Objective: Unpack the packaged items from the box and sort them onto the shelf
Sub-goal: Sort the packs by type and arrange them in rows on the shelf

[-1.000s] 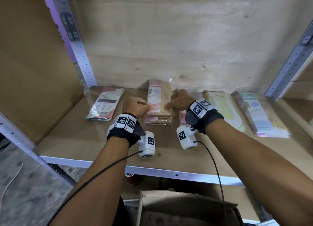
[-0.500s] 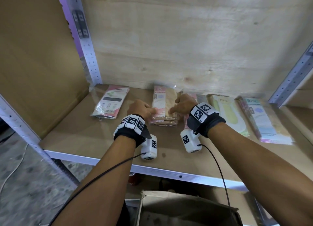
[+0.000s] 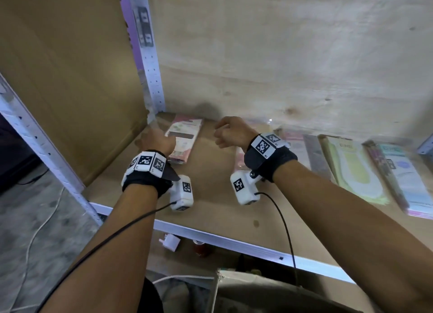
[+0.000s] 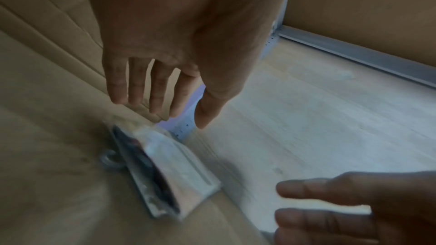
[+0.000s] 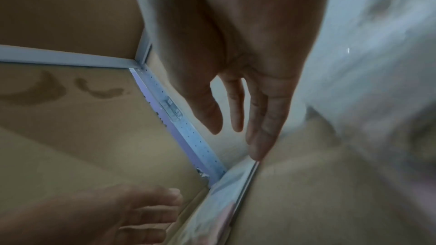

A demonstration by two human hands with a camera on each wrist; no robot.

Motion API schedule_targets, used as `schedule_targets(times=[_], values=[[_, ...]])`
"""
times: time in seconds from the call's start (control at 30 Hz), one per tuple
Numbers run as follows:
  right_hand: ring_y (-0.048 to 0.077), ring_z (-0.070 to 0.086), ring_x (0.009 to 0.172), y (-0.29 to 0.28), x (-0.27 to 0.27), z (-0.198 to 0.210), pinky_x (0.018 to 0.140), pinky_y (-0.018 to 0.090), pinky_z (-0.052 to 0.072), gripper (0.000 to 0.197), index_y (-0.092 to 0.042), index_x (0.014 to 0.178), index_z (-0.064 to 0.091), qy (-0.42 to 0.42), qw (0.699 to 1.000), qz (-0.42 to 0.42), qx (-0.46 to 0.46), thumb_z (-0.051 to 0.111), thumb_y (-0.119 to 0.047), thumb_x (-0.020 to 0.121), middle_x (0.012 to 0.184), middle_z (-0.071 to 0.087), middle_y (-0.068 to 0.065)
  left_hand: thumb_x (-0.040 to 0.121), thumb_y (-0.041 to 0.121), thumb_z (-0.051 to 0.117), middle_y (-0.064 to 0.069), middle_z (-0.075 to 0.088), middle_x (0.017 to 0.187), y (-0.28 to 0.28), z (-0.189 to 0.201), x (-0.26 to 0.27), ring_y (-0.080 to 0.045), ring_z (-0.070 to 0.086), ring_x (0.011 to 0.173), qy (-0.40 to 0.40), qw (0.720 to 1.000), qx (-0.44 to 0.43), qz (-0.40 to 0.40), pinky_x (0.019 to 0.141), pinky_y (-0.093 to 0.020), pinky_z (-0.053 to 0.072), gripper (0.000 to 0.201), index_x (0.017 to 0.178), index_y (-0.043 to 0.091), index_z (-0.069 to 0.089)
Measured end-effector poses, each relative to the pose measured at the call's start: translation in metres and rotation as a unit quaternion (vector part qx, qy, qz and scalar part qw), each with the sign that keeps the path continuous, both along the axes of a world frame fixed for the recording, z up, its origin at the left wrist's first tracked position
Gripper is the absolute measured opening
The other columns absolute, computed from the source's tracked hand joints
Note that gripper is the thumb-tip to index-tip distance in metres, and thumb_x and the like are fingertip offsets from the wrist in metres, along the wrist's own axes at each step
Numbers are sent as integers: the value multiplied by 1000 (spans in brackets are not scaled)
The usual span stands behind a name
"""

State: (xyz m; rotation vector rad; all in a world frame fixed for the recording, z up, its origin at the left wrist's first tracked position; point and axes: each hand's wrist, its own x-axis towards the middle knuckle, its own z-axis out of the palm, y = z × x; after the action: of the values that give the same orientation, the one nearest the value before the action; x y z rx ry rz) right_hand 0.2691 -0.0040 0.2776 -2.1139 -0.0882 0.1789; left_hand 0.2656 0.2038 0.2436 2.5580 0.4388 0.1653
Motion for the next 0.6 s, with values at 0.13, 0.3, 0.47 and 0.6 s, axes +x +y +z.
schedule_targets(times=[0.13, 0.3, 0.47, 0.6], values=[[28, 66, 82, 37, 4, -24, 89, 48, 58, 9, -5, 86, 60, 97, 994, 26, 44, 58, -5, 94, 93, 63, 19, 93, 23, 61, -21, 59, 134, 15, -6, -3, -39, 57, 118, 8, 999, -19, -40, 94, -39, 45, 50, 138, 3, 49], [30, 67, 90, 55, 8, -38, 89, 48, 57, 24, -2, 114, 60, 138, 988, 16, 70, 65, -4, 91, 107, 67, 18, 88, 30, 68, -19, 67, 121, 9, -11, -7, -37, 62, 113, 37, 996, -80, -27, 101, -42, 50, 43, 122, 3, 66], [34, 68, 102, 37, 1, -23, 91, 45, 56, 19, -1, 100, 69, 93, 994, -6, 49, 73, -4, 83, 116, 69, 23, 85, 19, 67, -20, 75, 99, 5, -12, -12, -37, 72, 97, 60, 976, -208, -32, 91, -47, 58, 26, 97, -3, 73], [26, 65, 86, 13, -15, -1, 86, 44, 57, 12, 1, 92, 66, 60, 996, -16, 66, 72, -3, 83, 110, 71, 24, 94, 41, 59, -25, 68, 114, -4, 1, -20, -43, 68, 106, 24, 941, -337, 1, 95, -53, 55, 52, 119, -5, 63]])
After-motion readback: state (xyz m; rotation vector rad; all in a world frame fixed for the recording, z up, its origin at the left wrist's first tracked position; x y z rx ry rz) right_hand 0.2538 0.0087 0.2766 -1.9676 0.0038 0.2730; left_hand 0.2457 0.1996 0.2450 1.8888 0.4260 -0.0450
